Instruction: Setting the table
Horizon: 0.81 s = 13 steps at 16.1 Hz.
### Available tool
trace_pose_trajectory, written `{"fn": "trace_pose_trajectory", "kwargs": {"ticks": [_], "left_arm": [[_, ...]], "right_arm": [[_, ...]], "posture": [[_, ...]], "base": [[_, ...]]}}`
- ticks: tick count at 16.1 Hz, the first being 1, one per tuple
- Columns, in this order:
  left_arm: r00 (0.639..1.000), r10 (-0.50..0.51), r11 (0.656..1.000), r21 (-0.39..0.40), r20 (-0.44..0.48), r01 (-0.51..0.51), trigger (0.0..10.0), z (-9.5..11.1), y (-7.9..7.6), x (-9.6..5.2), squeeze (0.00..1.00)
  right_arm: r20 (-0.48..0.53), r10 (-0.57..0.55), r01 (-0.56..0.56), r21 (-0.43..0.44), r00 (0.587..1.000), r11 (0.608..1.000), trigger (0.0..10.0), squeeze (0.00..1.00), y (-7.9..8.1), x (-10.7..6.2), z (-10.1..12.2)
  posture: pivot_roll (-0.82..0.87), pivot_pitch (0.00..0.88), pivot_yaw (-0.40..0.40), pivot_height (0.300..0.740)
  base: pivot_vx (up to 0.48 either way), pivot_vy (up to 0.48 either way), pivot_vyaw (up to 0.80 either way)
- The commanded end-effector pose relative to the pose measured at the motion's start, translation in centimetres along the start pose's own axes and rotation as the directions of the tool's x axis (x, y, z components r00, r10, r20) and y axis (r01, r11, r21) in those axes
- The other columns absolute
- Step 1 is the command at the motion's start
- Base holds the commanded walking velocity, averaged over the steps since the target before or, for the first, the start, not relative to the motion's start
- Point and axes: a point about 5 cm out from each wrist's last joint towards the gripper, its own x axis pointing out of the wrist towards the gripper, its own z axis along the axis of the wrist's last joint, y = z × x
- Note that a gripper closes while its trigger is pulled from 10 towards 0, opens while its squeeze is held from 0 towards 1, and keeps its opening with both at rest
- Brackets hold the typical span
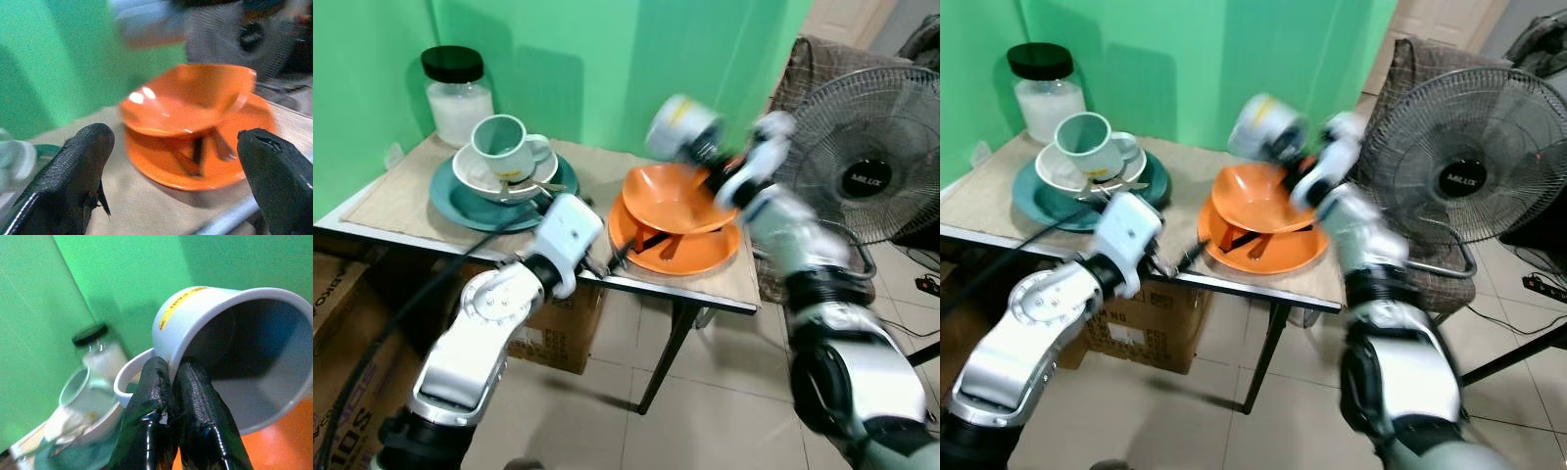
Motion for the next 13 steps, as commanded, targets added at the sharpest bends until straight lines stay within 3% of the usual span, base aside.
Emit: {"fn": "trace_pose_trajectory", "kwargs": {"ticks": [1, 2, 3, 4, 5, 6, 9, 10, 12, 13], "left_arm": [[0.997, 0.070, 0.998, -0.002, 0.022, -0.069, 10.0, 0.5, 0.2, 0.4, 0.00], [0.995, 0.096, 0.995, -0.013, 0.037, -0.095, 10.0, 0.8, 0.2, 0.6, 0.00], [0.990, 0.126, 0.991, -0.046, 0.068, -0.123, 10.0, 1.4, -0.2, 0.9, 0.00], [0.988, 0.131, 0.990, -0.056, 0.076, -0.127, 10.0, 1.6, -0.3, 1.0, 0.00], [0.984, 0.153, 0.985, -0.097, 0.088, -0.144, 10.0, 1.8, -0.5, 1.3, 0.00], [0.979, 0.184, 0.976, -0.138, 0.085, -0.171, 10.0, 1.7, -0.4, 1.5, 0.00], [0.977, 0.200, 0.969, -0.161, 0.069, -0.186, 10.0, 1.3, -0.3, 1.5, 0.00], [0.979, 0.191, 0.967, -0.182, 0.068, -0.176, 10.0, 1.1, -0.5, 1.1, 0.00], [0.979, 0.197, 0.962, -0.201, 0.054, -0.183, 10.0, 0.8, -0.5, 0.5, 0.00], [0.972, 0.228, 0.959, -0.182, 0.047, -0.216, 10.0, 0.4, -0.5, -0.5, 0.00]], "right_arm": [[0.022, 0.002, 0.000, -0.069, 1.000, 0.998, 0.0, 0.00, 0.3, -1.5, 1.1], [0.040, 0.000, 0.004, -0.101, 0.999, 0.995, 0.0, 0.00, 0.6, -2.5, 1.6], [0.087, -0.024, 0.041, -0.195, 0.996, 0.980, 0.9, 0.00, 1.4, -5.1, 2.6], [0.099, -0.032, 0.053, -0.222, 0.995, 0.974, 4.5, 0.00, 1.7, -5.9, 2.8], [0.140, -0.078, 0.116, -0.288, 0.987, 0.951, 10.0, 0.00, 2.5, -8.4, 3.3], [0.185, -0.127, 0.184, -0.335, 0.974, 0.924, 10.0, 0.00, 3.2, -10.7, 3.6], [0.207, -0.234, 0.298, -0.375, 0.950, 0.878, 10.0, 0.00, 4.1, -13.3, 2.8], [0.194, -0.323, 0.375, -0.406, 0.926, 0.833, 10.0, 0.00, 4.3, -15.0, 1.7], [0.199, -0.397, 0.443, -0.449, 0.896, 0.776, 10.0, 0.00, 4.1, -16.0, 1.2], [0.202, -0.457, 0.499, -0.410, 0.866, 0.764, 10.0, 0.00, 4.0, -17.0, 0.9]], "posture": [[0.16, 0.000, -0.147, 0.740], [0.15, 0.000, -0.140, 0.740], [0.10, 0.000, -0.098, 0.740], [0.10, 0.000, -0.090, 0.740], [0.05, 0.000, -0.042, 0.740], [0.03, 0.000, -0.026, 0.740], [0.00, 0.000, 0.011, 0.740], [-0.02, 0.000, 0.028, 0.740], [-0.03, 0.000, 0.027, 0.740], [-0.01, 0.000, -0.012, 0.740]], "base": [[0.000, 0.000, 0.00], [0.000, 0.000, 0.00], [0.000, 0.000, 0.00], [0.000, 0.000, 0.00], [0.000, 0.000, 0.00], [0.000, 0.000, 0.00], [0.000, 0.000, 0.00], [0.000, 0.000, -0.77], [0.000, 0.000, -0.77], [0.000, 0.000, -0.76]]}}
